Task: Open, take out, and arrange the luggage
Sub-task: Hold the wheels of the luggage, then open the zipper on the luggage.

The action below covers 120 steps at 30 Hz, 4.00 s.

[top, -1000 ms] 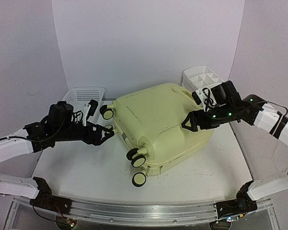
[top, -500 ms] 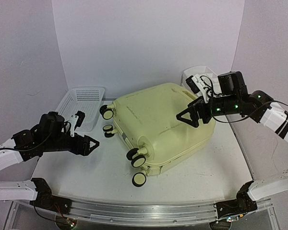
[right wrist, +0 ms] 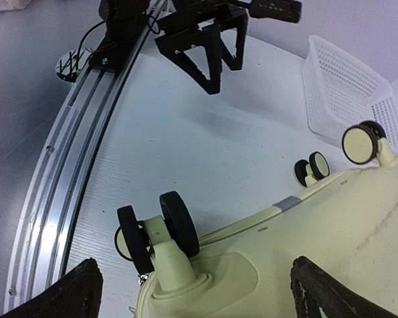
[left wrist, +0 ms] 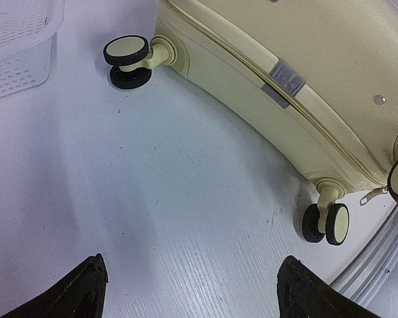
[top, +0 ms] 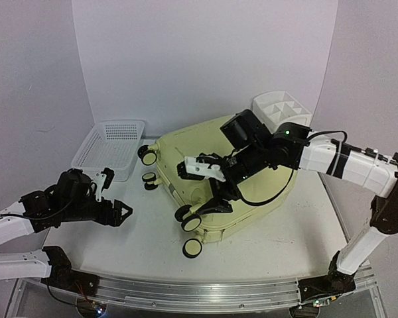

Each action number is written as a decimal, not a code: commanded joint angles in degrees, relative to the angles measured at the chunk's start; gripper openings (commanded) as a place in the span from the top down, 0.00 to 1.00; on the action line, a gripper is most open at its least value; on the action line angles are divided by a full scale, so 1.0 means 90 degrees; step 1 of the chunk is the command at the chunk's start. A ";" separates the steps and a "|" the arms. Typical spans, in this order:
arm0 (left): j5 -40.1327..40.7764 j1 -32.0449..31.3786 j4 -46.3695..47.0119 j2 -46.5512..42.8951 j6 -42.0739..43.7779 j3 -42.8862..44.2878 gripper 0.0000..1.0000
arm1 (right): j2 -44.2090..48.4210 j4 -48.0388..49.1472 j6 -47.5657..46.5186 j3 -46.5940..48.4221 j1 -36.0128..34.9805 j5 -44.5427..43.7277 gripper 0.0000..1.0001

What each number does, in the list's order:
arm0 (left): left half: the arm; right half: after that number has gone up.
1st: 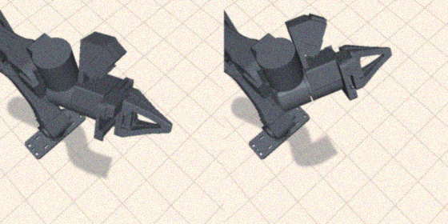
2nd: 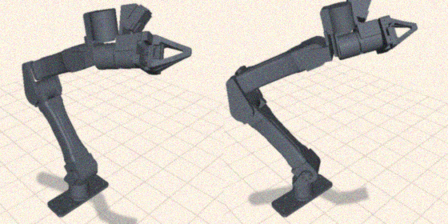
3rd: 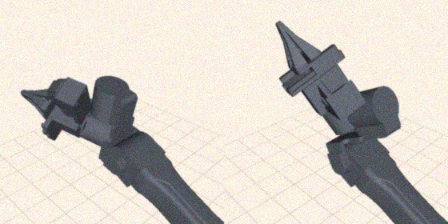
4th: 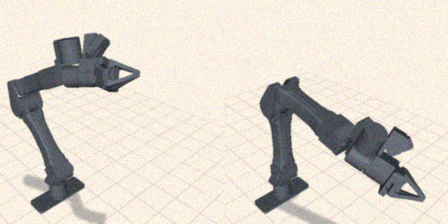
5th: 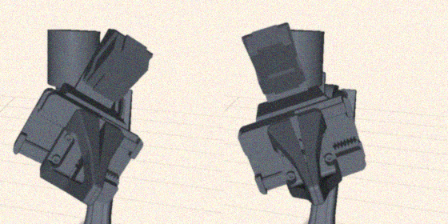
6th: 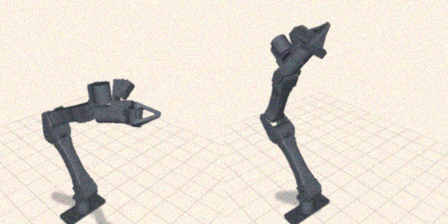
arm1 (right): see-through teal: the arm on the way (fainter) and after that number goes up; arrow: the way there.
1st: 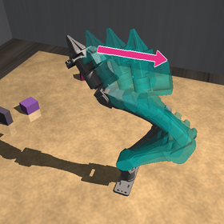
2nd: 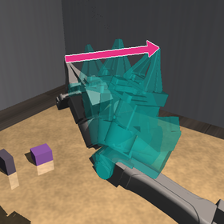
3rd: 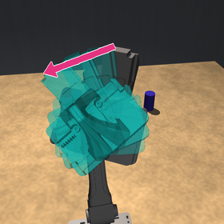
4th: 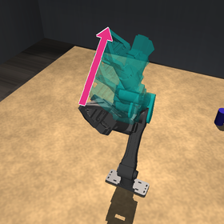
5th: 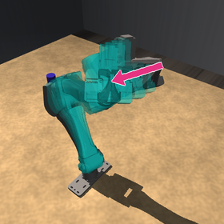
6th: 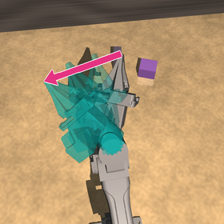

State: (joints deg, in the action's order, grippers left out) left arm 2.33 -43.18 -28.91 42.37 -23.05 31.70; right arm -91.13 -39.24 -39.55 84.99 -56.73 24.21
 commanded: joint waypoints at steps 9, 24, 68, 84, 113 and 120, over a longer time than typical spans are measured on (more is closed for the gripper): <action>-0.0713 0.0003 0.0998 -0.0081 0.0092 -0.0417 0.10 | -0.1500 -0.1872 -0.2318 0.1636 -0.0613 -0.0624 0.02; -0.1104 0.0003 0.1695 -0.0207 0.0129 -0.0895 0.12 | -0.2484 -0.2389 -0.2563 0.2736 -0.0950 -0.1530 0.57; -0.1294 -0.1169 0.6098 0.2650 0.1095 -0.0503 0.18 | -0.0631 0.2981 0.0507 0.1181 -0.0818 -0.2560 1.00; -0.1884 -0.1169 0.6600 0.2437 0.2525 -0.1043 0.24 | -0.0730 0.3024 0.1026 0.1904 -0.0504 -0.2250 1.00; -0.1771 -0.1332 1.0584 0.4736 0.2681 -0.1512 0.49 | -0.1017 0.3924 0.1263 0.2166 -0.0475 -0.2286 1.00; -0.1200 -0.1530 1.0651 0.5129 0.3052 -0.1319 0.47 | -0.1084 0.3980 0.1407 0.2310 -0.0455 -0.2297 1.00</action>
State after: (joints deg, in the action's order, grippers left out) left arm -12.14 -55.81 61.65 87.50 1.76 18.20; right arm -105.97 -30.57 -40.40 96.05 -62.35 2.02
